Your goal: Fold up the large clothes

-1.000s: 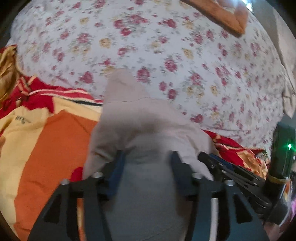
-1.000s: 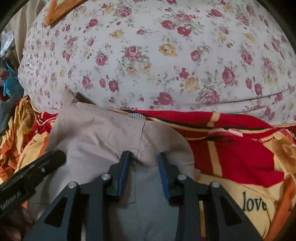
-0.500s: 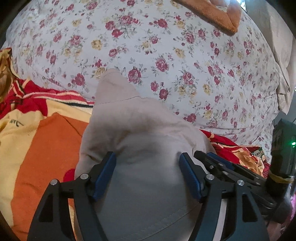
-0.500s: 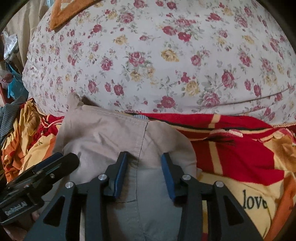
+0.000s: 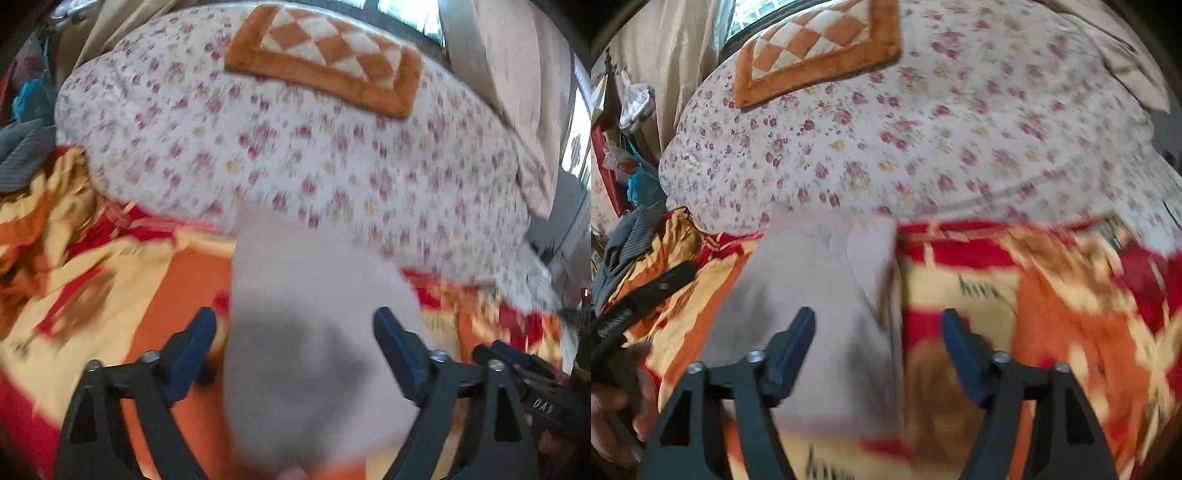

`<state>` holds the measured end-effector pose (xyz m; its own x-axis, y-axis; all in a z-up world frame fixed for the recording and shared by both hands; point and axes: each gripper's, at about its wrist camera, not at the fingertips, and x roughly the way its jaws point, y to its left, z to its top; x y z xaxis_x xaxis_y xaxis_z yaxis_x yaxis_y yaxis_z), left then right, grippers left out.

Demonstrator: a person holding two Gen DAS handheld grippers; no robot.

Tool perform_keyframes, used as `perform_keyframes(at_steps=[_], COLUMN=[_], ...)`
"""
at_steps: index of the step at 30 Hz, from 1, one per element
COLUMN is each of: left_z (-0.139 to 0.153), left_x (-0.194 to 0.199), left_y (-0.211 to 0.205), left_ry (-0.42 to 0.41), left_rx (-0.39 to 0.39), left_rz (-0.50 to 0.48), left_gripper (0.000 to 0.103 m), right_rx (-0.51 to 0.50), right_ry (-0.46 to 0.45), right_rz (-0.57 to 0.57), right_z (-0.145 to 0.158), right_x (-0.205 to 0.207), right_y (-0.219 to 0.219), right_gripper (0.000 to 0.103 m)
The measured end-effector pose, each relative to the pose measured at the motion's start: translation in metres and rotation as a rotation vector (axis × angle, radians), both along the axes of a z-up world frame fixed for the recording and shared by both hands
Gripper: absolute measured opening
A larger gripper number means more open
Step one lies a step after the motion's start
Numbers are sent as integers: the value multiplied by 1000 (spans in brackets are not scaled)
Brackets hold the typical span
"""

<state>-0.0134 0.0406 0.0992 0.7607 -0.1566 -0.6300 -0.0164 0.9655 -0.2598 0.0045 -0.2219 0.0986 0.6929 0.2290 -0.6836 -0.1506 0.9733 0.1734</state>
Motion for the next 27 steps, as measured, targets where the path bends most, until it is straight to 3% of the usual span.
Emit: perform_keyframes(at_steps=[2, 4, 6, 10, 12, 14, 17, 22, 24, 27], left_z=[2, 10, 16, 23, 24, 32, 64, 145, 158, 148], left_x=[-25, -51, -75, -104, -105, -110, -124, -161, -165, -159], left_y=[2, 6, 8, 10, 11, 14, 14, 19, 25, 27], left_ry=[42, 45, 35, -44, -35, -51, -109, -237, -229, -167], left_rx=[16, 33, 56, 58, 65, 45, 72, 150, 123, 52], left_rz=[-30, -61, -60, -62, -11, 33, 57, 121, 109, 71], left_gripper=[86, 86, 86, 86, 86, 86, 86, 88, 97, 98], right_rx=[57, 155, 191, -30, 38, 90, 134, 139, 115, 71], right_ry=[63, 104, 114, 65, 85, 37, -48, -70, -36, -12], right_rz=[-19, -36, -42, -27, -21, -33, -42, -24, -7, 3], right_z=[-5, -5, 2, 13, 18, 41, 60, 39, 27, 19], right_x=[-22, -40, -54, -92, -102, -116, -135, -129, -120, -113], right_y=[-15, -35, -47, -47, -54, -58, -53, -26, -18, -15], right_gripper=[81, 81, 81, 81, 76, 76, 86, 86, 86, 85])
